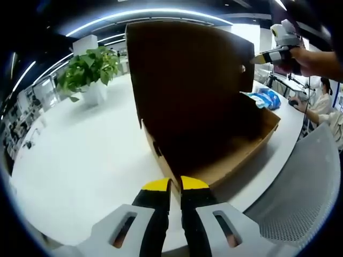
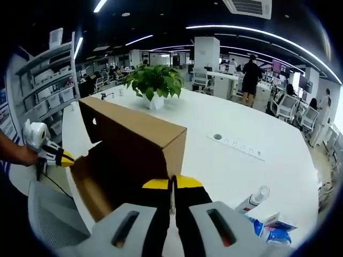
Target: Operate the shoe box by opening the lid, removing the specified soft item, and placing it in the target area until the item is outside and the box remains undamaged.
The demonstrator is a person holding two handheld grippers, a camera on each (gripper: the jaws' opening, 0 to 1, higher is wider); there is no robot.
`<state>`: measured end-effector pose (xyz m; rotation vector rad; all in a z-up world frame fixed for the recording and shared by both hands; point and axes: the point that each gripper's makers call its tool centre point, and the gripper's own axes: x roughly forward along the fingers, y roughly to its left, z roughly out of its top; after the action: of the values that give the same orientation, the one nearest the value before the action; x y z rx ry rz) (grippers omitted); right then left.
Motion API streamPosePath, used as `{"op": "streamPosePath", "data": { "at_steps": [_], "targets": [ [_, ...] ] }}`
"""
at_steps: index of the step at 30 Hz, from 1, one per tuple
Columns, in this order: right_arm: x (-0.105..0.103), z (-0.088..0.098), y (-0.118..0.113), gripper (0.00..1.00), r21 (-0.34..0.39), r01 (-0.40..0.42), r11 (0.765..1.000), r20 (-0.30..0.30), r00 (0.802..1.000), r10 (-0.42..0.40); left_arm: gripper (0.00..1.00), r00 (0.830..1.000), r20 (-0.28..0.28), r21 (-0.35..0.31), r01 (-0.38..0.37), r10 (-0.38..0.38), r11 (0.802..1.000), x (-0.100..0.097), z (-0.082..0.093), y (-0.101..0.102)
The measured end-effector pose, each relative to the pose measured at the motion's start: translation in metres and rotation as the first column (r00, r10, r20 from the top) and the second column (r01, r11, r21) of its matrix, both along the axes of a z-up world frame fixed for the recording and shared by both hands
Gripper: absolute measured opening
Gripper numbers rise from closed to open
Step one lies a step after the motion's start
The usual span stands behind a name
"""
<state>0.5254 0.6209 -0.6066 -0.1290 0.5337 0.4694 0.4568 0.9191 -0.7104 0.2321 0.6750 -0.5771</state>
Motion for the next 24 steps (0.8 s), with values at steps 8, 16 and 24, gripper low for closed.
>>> {"op": "streamPosePath", "data": {
  "at_steps": [8, 16, 24],
  "targets": [
    [-0.023, -0.01, 0.002, 0.0, -0.004, 0.012, 1.0, -0.008, 1.0, -0.012, 0.03, 1.0, 0.003, 0.006, 0.009, -0.01, 1.0, 0.0, -0.001, 0.0],
    [-0.043, -0.023, 0.005, 0.01, -0.012, 0.026, 1.0, -0.006, 1.0, -0.026, 0.04, 0.999, 0.001, 0.002, 0.033, -0.033, 0.999, 0.0, -0.001, 0.0],
    [-0.06, -0.046, 0.009, 0.01, -0.028, 0.032, 0.999, -0.048, 0.998, -0.033, 0.05, 0.999, -0.004, 0.007, 0.048, -0.048, 0.999, -0.002, -0.001, 0.002]
  ]
}}
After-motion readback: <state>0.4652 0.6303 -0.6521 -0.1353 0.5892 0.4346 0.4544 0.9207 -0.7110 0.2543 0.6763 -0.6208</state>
